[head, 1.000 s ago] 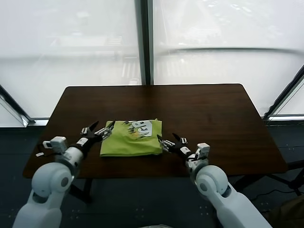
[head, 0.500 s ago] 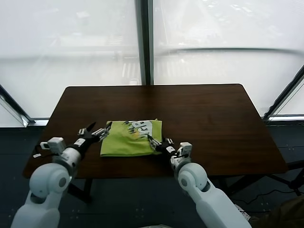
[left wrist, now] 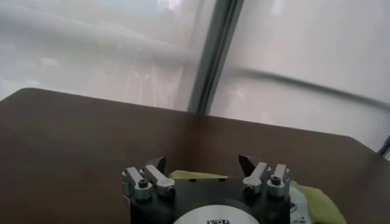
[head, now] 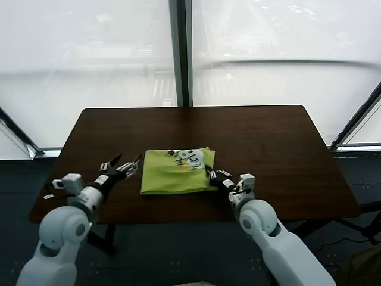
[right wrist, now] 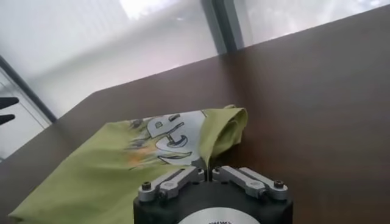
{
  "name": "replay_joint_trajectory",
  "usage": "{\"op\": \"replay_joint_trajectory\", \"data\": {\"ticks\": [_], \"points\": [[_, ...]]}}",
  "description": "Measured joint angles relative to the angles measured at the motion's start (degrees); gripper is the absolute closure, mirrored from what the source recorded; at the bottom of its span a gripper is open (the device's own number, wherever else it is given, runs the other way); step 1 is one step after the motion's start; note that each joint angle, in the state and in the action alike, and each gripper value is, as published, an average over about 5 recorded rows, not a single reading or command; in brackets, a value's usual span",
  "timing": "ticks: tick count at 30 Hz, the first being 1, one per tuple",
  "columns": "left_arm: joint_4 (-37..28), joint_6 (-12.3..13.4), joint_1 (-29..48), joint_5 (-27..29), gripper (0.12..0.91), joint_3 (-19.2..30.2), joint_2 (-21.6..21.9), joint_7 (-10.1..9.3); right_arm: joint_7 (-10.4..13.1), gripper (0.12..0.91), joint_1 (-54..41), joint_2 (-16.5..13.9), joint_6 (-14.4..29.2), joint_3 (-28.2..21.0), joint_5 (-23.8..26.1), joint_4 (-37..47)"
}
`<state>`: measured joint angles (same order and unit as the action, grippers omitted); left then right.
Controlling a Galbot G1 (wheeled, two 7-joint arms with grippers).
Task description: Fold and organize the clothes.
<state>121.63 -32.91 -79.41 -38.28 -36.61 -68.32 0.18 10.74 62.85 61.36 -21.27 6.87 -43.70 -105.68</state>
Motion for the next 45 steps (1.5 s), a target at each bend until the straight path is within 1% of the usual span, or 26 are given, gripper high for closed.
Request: {"op": "replay_joint_trajectory", "data": {"ticks": [3, 6, 10, 13, 16, 17, 19, 20, 25, 27, 30, 31, 34, 36, 38, 40, 43, 45], "points": [[0.1, 0.1, 0.0, 0.4, 0.123, 0.4, -0.4, 0.0, -0.5, 0.872, 0.0, -3.6, -1.0, 2.2, 1.6, 0.5], [0.1, 0.1, 0.1, 0.9, 0.123, 0.8, -0.9, 0.01, -1.5, 0.872, -0.2, -7.1, -1.8, 4.5, 4.3, 1.8], [0.2, 0.2, 0.0, 1.3, 0.123, 1.2, -1.5, 0.01, -2.8, 0.872, -0.5, -11.0, -1.1, 7.1, 8.2, 4.5], [0.3, 0.2, -0.2, 1.4, 0.123, 1.3, -1.7, 0.01, -3.4, 0.872, -0.6, -12.8, -0.4, 8.3, 9.8, 6.1], [0.3, 0.3, -0.4, 1.5, 0.123, 1.3, -1.8, 0.03, -3.5, 0.871, -0.4, -13.7, -0.1, 8.9, 10.2, 6.7], [0.3, 0.4, -0.5, 1.5, 0.123, 1.2, -1.9, 0.04, -3.5, 0.859, -0.2, -13.9, 0.0, 9.2, 10.4, 6.7], [0.3, 0.5, -0.7, 1.6, 0.123, 1.2, -1.9, 0.06, -3.5, 0.796, 0.2, -14.1, 0.2, 9.6, 11.2, 6.6], [0.3, 0.6, -0.8, 1.7, 0.123, 1.2, -2.0, 0.07, -3.5, 0.745, 0.5, -14.3, 0.2, 9.9, 11.7, 6.5], [0.1, 1.1, -1.0, 2.2, 0.123, 1.3, -2.4, 0.09, -3.4, 0.431, 1.9, -15.3, -0.6, 11.4, 12.9, 4.8], [0.0, 1.1, -1.1, 2.3, 0.123, 1.3, -2.7, 0.1, -2.9, 0.302, 2.6, -15.8, -1.4, 12.2, 13.1, 3.7], [0.1, 1.2, -1.3, 2.3, 0.123, 1.3, -2.9, 0.11, -1.5, 0.166, 3.7, -16.6, -2.0, 13.6, 13.6, 1.4], [0.1, 1.2, -1.4, 2.2, 0.123, 1.2, -3.0, 0.11, -0.9, 0.143, 4.0, -16.8, -1.7, 14.1, 13.6, 0.5], [0.4, 1.3, -1.6, 2.0, 0.123, 0.9, -3.0, 0.1, 1.5, 0.122, 4.4, -17.2, -0.1, 14.7, 12.4, -2.7], [0.8, 1.2, -1.6, 1.7, 0.123, 0.8, -3.0, -0.02, 3.3, 0.12, 4.0, -16.9, 0.3, 14.1, 12.0, -4.7], [1.3, 1.2, -1.8, 1.3, 0.123, 0.8, -3.1, -0.35, 5.7, 0.119, 2.9, -15.8, -0.6, 12.4, 12.8, -6.6], [2.0, 1.0, -2.1, 0.9, 0.123, 0.8, -3.1, -0.71, 8.7, 0.119, 1.3, -14.1, -2.6, 9.6, 14.4, -8.0], [2.9, 1.0, -2.6, 0.8, 0.123, 0.8, -3.2, -0.94, 13.2, 0.118, -1.7, -11.1, -5.5, 3.9, 16.7, -8.7], [3.2, 1.1, -2.9, 1.0, 0.123, 0.8, -3.4, -0.95, 15.9, 0.118, -3.8, -9.0, -6.5, -0.3, 17.8, -8.3]]}}
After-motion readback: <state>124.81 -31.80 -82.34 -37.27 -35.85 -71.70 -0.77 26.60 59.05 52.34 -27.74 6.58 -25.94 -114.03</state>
